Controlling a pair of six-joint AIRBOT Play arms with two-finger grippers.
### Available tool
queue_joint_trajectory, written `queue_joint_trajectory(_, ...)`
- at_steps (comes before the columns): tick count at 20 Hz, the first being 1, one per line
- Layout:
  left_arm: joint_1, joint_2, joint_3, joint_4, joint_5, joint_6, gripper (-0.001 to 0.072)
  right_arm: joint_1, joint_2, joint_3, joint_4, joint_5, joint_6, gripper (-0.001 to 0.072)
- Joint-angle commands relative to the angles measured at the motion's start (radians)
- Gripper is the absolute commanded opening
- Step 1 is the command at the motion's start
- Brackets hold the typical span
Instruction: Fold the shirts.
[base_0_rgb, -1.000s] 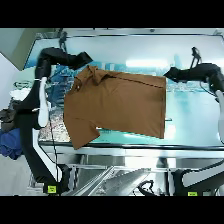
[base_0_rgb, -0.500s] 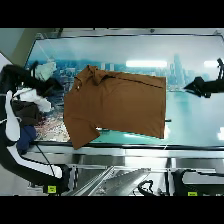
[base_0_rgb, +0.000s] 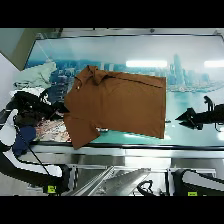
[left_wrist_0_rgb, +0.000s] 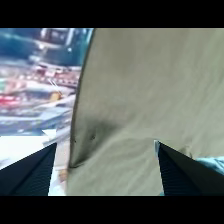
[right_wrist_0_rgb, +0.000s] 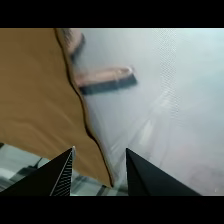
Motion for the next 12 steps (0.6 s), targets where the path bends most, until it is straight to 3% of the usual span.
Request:
queue_joint_trajectory(1, 0.002, -0.001, -0.041, -0.019, -0.053, 0.022, 0.0516, 0.003, 0.005, -0.109, -0.006, 0.026, -0.031, 0.0384)
queue_joint_trajectory(2, -0.005, -0.002, -0.045, -0.045, -0.064, 0.031, 0.0473, 0.009, 0.005, -0.128, -0.008, 0.035, -0.031, 0.0384)
queue_joint_trajectory(9, -0.089, -0.002, -0.042, -0.094, -0.128, 0.072, 0.047, 0.188, -0.018, -0.196, 0.008, 0.151, -0.027, 0.0381)
queue_joint_trajectory(10, -0.089, -0.002, -0.042, -0.094, -0.128, 0.072, 0.0391, 0.217, -0.033, -0.196, 0.034, 0.17, -0.032, 0.0381)
queue_joint_trajectory(11, -0.087, -0.002, -0.042, -0.095, -0.129, 0.072, 0.0193, 0.241, -0.048, -0.196, 0.073, 0.184, -0.055, 0.0379)
queue_joint_trajectory(12, -0.087, -0.002, -0.042, -0.094, -0.13, 0.072, 0.0124, 0.267, -0.063, -0.196, 0.127, 0.192, -0.086, 0.0332)
